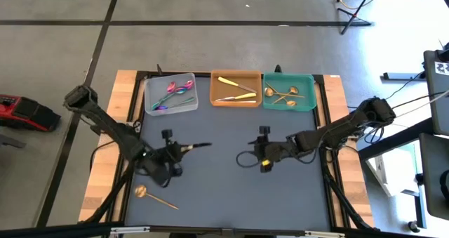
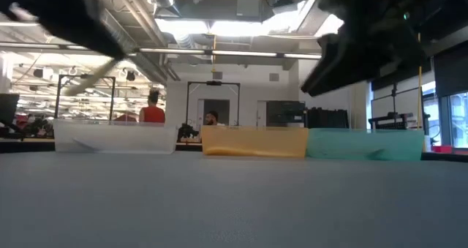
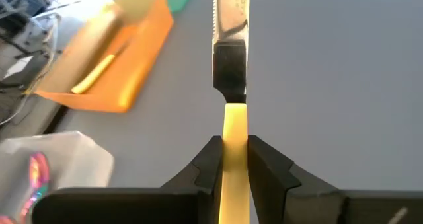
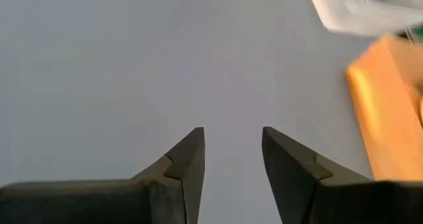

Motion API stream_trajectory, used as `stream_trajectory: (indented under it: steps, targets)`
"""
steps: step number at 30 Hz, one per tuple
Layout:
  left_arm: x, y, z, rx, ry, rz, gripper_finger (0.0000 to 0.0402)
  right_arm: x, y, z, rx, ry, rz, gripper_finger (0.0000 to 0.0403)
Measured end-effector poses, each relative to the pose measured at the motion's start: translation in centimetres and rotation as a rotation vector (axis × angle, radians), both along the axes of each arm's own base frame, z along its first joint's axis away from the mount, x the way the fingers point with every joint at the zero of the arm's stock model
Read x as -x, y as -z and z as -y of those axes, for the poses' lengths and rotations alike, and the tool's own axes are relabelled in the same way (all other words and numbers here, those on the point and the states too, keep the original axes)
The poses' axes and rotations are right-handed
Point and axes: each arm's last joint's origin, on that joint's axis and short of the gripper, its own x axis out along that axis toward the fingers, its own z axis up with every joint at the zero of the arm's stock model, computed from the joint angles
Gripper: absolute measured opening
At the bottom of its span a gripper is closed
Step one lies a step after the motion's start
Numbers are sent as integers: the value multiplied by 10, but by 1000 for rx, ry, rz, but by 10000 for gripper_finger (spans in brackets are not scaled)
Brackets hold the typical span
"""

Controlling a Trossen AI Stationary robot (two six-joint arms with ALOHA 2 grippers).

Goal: Sort silverware by color (type)
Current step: Put the yellow table knife into the orange bin

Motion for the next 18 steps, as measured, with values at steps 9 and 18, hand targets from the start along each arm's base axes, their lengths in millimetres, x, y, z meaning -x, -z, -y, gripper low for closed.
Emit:
stream_trajectory:
  steps: [9,18]
  targets:
    - [-61,-16,-73,-23,128,4,52,14,-15,33,-24,106,66,142]
    - [-83,-33,-177,-92,172,181,52,19,-25,40,105,220,117,142]
